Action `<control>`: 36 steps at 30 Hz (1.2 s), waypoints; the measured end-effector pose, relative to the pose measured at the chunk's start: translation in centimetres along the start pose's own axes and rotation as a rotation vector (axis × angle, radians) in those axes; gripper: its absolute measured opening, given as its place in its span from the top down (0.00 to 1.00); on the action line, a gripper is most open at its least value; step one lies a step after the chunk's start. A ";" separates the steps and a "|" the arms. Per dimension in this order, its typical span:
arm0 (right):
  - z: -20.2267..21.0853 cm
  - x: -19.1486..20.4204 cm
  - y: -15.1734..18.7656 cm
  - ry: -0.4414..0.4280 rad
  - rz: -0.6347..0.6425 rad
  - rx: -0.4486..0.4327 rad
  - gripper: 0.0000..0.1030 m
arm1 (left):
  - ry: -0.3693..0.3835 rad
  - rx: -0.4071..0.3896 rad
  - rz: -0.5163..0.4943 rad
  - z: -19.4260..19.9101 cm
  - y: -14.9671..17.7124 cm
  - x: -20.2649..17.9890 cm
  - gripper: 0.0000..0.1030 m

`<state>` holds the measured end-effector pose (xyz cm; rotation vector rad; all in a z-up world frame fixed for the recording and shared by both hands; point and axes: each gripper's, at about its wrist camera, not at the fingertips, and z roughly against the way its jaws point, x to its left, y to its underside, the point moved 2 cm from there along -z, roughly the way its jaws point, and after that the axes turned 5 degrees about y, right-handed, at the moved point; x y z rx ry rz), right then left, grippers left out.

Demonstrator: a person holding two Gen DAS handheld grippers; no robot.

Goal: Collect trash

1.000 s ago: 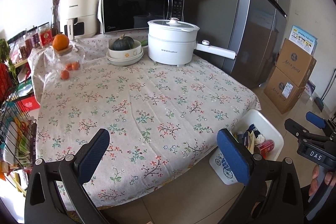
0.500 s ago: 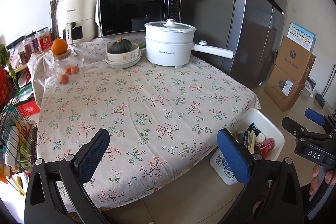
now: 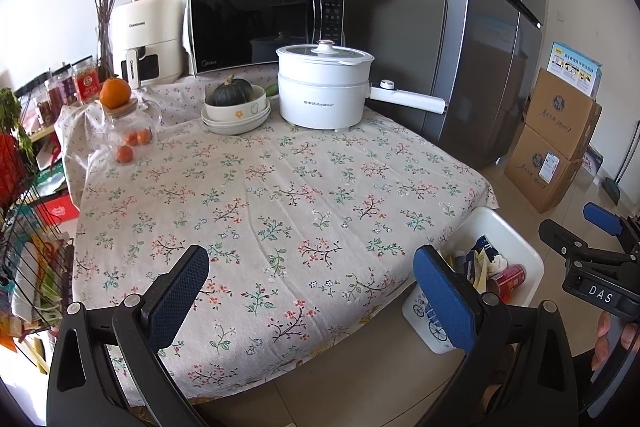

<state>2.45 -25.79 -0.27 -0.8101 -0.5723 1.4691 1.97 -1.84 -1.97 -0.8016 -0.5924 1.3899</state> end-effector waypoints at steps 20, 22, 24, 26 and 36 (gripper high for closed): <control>1.4 0.0 -0.7 -0.004 0.001 -0.082 0.06 | -0.026 -0.028 0.014 0.3 0.0 0.1 0.00; 1.4 0.0 -0.8 -0.005 0.002 -0.085 0.06 | -0.025 -0.025 0.014 0.3 0.0 0.0 0.00; 1.4 0.0 -0.8 -0.005 0.003 -0.088 0.06 | -0.022 -0.024 0.013 0.3 0.0 -0.1 0.00; 1.4 0.0 -0.8 -0.006 0.003 -0.091 0.05 | -0.020 -0.024 0.013 0.3 0.0 -0.1 0.00; 1.1 0.4 -0.4 -0.010 0.019 -0.100 0.03 | -0.019 -0.005 0.027 0.2 0.3 0.0 0.00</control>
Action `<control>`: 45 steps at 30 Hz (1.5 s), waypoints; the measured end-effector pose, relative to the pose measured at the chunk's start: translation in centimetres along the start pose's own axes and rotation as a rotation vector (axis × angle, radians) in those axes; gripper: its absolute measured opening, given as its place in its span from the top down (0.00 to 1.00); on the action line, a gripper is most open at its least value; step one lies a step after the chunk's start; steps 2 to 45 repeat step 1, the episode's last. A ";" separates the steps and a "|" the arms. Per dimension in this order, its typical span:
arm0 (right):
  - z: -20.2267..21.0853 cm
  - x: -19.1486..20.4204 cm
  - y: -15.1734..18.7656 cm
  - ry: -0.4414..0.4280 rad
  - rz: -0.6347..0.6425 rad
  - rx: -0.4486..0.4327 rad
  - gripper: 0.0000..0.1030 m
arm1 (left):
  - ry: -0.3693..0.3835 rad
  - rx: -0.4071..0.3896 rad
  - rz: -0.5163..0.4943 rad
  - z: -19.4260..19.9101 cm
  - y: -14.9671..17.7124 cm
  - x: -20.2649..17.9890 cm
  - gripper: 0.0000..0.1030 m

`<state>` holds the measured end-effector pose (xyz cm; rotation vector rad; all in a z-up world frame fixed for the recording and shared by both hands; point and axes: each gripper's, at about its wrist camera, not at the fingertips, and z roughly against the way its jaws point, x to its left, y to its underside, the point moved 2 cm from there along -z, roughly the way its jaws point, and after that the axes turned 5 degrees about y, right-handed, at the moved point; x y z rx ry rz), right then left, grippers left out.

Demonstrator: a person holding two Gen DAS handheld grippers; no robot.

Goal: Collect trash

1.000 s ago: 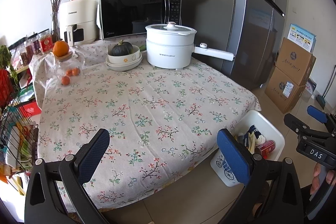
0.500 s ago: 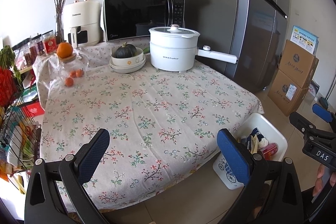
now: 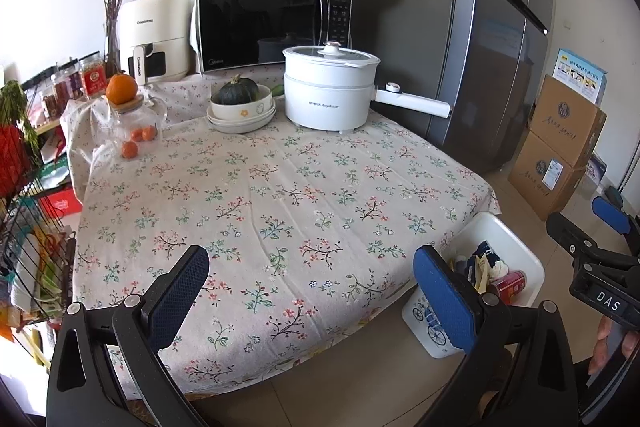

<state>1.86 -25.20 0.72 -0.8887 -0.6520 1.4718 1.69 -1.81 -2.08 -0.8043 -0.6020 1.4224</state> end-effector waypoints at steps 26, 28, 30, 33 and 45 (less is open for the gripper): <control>-0.2 0.1 0.2 -0.006 0.009 0.002 0.01 | -0.001 0.008 0.002 -0.1 0.1 0.1 0.00; -0.2 0.1 0.2 -0.006 0.009 0.002 0.01 | -0.001 0.008 0.002 -0.1 0.1 0.1 0.00; -0.2 0.1 0.2 -0.006 0.009 0.002 0.01 | -0.001 0.008 0.002 -0.1 0.1 0.1 0.00; -0.2 0.1 0.2 -0.006 0.009 0.002 0.01 | -0.001 0.008 0.002 -0.1 0.1 0.1 0.00; -0.2 0.1 0.2 -0.006 0.009 0.002 0.01 | -0.001 0.008 0.002 -0.1 0.1 0.1 0.00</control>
